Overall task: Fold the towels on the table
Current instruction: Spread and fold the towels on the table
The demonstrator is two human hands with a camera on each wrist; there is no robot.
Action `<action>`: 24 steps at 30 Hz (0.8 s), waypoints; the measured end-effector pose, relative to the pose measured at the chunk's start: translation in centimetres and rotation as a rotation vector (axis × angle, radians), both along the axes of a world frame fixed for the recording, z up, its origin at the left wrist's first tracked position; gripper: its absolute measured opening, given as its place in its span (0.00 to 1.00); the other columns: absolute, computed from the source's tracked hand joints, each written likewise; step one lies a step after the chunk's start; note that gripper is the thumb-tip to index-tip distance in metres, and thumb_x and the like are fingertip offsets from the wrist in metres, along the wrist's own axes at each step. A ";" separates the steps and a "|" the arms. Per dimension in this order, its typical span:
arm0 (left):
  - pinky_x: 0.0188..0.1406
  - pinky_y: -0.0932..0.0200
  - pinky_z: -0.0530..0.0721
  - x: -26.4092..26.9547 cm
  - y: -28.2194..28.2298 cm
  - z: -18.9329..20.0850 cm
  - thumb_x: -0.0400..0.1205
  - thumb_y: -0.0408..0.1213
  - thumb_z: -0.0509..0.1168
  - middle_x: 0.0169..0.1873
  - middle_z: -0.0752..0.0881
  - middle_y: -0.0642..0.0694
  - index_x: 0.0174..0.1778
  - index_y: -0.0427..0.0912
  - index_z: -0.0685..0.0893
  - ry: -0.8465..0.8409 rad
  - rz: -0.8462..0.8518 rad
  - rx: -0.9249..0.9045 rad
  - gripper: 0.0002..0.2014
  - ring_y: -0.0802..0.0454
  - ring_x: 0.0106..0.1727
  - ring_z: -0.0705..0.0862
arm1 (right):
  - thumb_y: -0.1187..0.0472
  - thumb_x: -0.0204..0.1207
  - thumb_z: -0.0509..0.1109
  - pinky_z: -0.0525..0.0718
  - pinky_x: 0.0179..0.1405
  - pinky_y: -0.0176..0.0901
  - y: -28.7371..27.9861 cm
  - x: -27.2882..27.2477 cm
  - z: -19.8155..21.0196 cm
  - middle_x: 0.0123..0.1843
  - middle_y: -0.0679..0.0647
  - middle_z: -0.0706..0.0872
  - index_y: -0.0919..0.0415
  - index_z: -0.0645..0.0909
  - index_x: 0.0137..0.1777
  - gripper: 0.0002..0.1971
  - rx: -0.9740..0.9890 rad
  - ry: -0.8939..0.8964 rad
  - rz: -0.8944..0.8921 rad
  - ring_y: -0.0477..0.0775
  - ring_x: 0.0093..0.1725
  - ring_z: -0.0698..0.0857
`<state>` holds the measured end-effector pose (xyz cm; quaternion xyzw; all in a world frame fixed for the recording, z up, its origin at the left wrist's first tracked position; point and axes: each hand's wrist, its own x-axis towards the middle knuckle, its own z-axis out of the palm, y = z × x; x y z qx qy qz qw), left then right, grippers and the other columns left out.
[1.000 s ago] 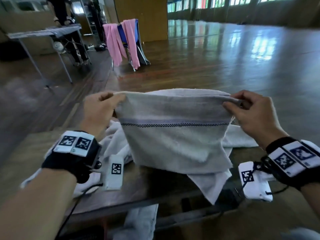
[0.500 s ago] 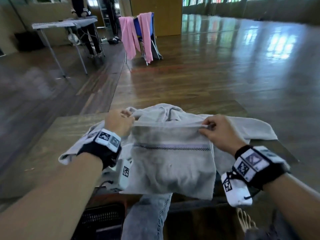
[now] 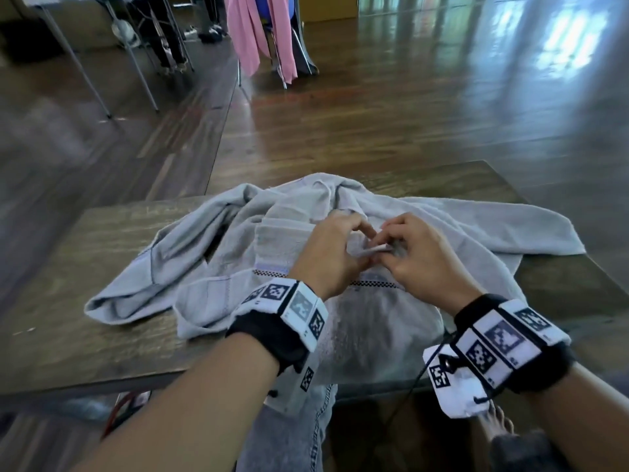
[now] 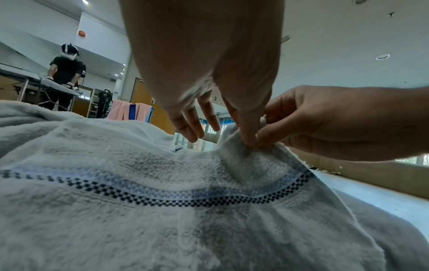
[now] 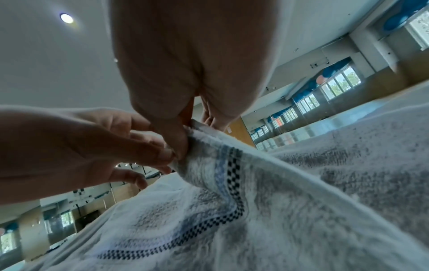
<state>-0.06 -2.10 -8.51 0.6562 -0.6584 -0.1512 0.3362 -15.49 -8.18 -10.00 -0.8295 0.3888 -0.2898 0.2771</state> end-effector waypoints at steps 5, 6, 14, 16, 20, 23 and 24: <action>0.42 0.73 0.71 -0.3 -0.1 0.1 0.73 0.41 0.79 0.45 0.90 0.48 0.44 0.44 0.92 -0.011 0.045 -0.017 0.07 0.58 0.44 0.80 | 0.72 0.71 0.73 0.79 0.56 0.30 0.1 -0.4 0.2 0.55 0.48 0.84 0.50 0.91 0.45 0.15 0.091 -0.085 0.059 0.44 0.56 0.84; 0.45 0.70 0.74 -0.5 0.0 0.3 0.74 0.40 0.79 0.44 0.91 0.47 0.44 0.43 0.92 0.006 0.051 -0.023 0.07 0.55 0.45 0.82 | 0.71 0.71 0.72 0.82 0.55 0.31 0.3 -0.5 0.4 0.55 0.48 0.85 0.49 0.90 0.46 0.15 0.125 -0.121 0.082 0.43 0.55 0.85; 0.47 0.59 0.81 -2.7 0.3 1.9 0.75 0.36 0.75 0.40 0.90 0.51 0.40 0.41 0.88 0.057 0.103 -0.005 0.03 0.56 0.43 0.86 | 0.64 0.76 0.76 0.86 0.45 0.35 0.4 -2.3 1.6 0.51 0.48 0.89 0.45 0.83 0.50 0.11 0.327 -0.492 0.009 0.41 0.48 0.90; 0.48 0.57 0.82 -3.4 0.3 2.3 0.76 0.35 0.75 0.40 0.90 0.49 0.41 0.41 0.89 0.036 0.080 0.004 0.02 0.54 0.44 0.86 | 0.68 0.78 0.76 0.86 0.44 0.35 0.5 -2.8 1.5 0.49 0.49 0.89 0.47 0.84 0.50 0.13 0.321 -0.445 -0.001 0.44 0.47 0.90; 0.44 0.52 0.86 -4.4 0.7 2.8 0.79 0.36 0.72 0.37 0.90 0.44 0.45 0.41 0.89 0.080 0.074 -0.015 0.04 0.49 0.40 0.87 | 0.67 0.76 0.78 0.82 0.40 0.30 0.6 -3.7 1.7 0.43 0.44 0.88 0.49 0.86 0.49 0.11 0.320 -0.411 -0.093 0.40 0.40 0.89; 0.31 0.65 0.73 -4.6 1.1 3.1 0.81 0.40 0.71 0.26 0.83 0.51 0.45 0.41 0.90 0.085 0.058 -0.037 0.06 0.62 0.26 0.77 | 0.66 0.76 0.78 0.76 0.34 0.28 0.7 -4.1 1.9 0.40 0.43 0.86 0.55 0.88 0.52 0.08 0.354 -0.388 -0.161 0.38 0.35 0.84; 0.30 0.69 0.70 -4.7 1.2 3.2 0.81 0.41 0.71 0.23 0.80 0.54 0.45 0.41 0.90 0.081 0.056 -0.034 0.07 0.63 0.24 0.75 | 0.68 0.76 0.78 0.76 0.34 0.28 0.8 -4.1 2.1 0.40 0.45 0.86 0.58 0.88 0.53 0.08 0.372 -0.400 -0.166 0.39 0.35 0.83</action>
